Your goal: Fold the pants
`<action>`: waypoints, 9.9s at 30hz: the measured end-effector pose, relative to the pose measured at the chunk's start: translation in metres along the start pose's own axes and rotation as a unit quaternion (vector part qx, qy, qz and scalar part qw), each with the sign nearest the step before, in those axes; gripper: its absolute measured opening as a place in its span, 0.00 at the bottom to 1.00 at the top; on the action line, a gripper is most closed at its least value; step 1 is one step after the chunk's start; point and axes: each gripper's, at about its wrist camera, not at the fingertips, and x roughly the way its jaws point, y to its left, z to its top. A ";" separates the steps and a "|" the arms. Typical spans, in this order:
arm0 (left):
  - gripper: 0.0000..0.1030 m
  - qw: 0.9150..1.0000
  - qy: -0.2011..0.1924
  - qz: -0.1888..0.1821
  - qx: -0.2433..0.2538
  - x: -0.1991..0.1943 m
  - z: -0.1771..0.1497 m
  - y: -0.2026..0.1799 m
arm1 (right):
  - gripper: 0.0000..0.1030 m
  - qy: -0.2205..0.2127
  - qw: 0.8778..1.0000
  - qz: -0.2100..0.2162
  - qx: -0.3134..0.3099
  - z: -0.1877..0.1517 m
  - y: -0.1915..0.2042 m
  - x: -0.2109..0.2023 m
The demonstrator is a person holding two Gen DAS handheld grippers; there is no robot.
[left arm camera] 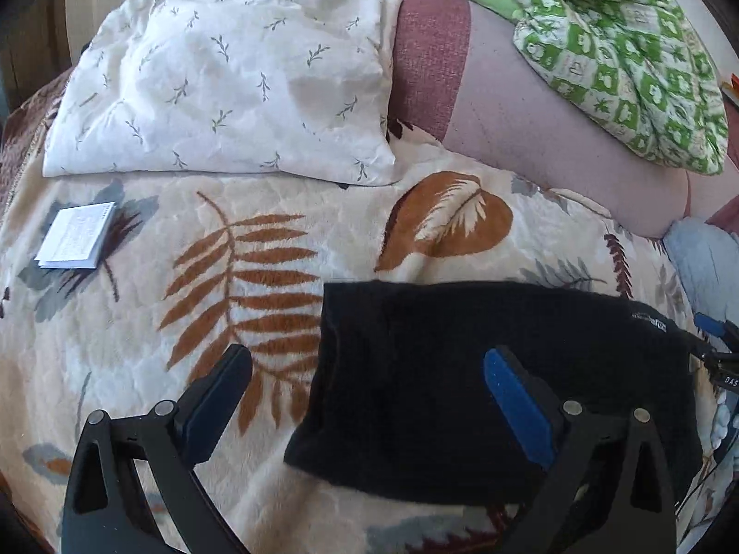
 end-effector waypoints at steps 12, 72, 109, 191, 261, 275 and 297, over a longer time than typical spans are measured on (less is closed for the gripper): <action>0.98 0.999 0.019 0.013 0.035 0.070 0.028 -0.013 | 0.87 0.047 0.997 0.049 0.028 0.029 -0.042 0.085; 0.61 0.979 -0.155 -0.041 -0.124 -0.183 -0.208 0.059 | 0.66 -0.021 0.993 0.114 -0.016 -0.170 0.129 -0.162; 0.62 0.968 -0.156 -0.067 -0.187 -0.179 -0.220 0.108 | 0.55 0.017 0.989 0.145 -0.023 -0.076 0.314 -0.070; 0.18 0.966 -0.025 -0.225 -0.126 -0.112 -0.218 -0.028 | 0.23 0.073 0.986 0.141 -0.051 -0.040 0.309 -0.066; 0.21 0.965 -0.009 -0.236 -0.109 -0.059 -0.253 -0.071 | 0.00 0.141 0.973 0.019 -0.184 -0.037 0.287 0.014; 0.21 0.966 -0.013 -0.234 -0.108 -0.059 -0.255 -0.074 | 0.43 0.134 0.972 0.076 -0.176 -0.027 0.291 -0.010; 0.21 0.966 -0.024 -0.235 -0.103 -0.064 -0.260 -0.081 | 0.08 0.145 0.981 -0.025 -0.123 -0.013 0.266 0.025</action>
